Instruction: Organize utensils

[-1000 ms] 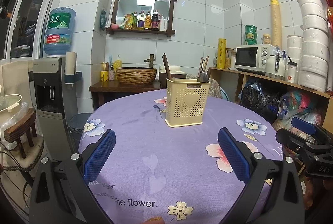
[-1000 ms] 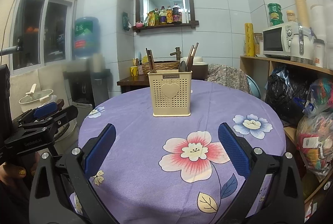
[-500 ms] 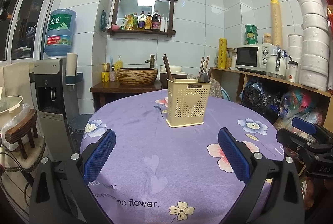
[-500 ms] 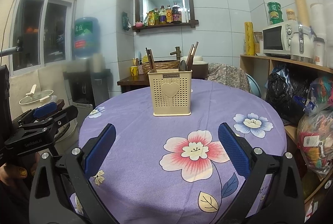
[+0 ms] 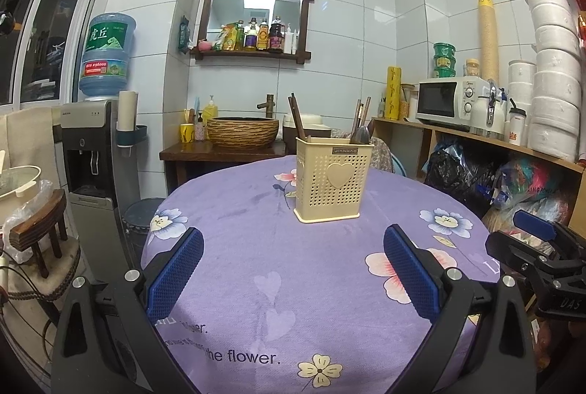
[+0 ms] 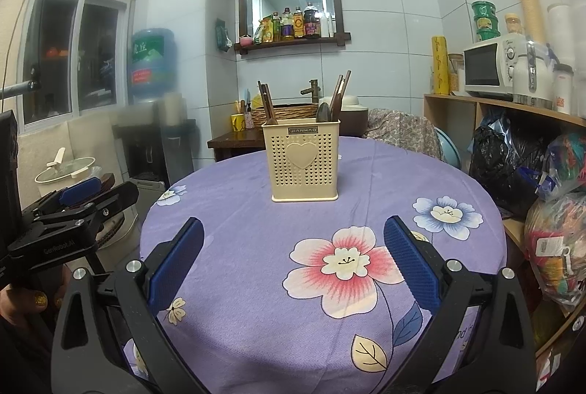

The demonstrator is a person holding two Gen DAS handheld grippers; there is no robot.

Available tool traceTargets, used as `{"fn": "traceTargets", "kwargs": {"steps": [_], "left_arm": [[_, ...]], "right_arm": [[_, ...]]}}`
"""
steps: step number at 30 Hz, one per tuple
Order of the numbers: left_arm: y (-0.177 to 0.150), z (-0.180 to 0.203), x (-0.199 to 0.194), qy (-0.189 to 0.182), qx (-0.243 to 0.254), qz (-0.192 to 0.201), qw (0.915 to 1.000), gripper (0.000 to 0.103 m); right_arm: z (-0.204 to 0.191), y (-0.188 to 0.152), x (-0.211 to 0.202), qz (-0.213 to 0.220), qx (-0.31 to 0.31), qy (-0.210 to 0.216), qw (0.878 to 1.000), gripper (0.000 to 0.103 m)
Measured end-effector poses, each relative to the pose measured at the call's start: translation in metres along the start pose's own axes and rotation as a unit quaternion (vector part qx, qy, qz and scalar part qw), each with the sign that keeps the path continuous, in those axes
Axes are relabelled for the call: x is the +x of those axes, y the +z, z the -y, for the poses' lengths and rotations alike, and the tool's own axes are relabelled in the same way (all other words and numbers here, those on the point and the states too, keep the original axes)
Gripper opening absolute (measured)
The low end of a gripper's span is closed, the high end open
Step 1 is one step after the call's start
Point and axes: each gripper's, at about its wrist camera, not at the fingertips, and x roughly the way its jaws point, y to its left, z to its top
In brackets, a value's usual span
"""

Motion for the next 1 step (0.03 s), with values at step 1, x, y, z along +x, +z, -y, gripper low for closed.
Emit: {"fn": "traceTargets", "kwargs": {"steps": [1], "left_arm": [[0.0, -0.0004, 0.0001, 0.0, 0.0, 0.0, 1.0, 0.098]], "right_arm": [[-0.0004, -0.0004, -0.0001, 0.0, 0.0, 0.0, 1.0, 0.097]]}}
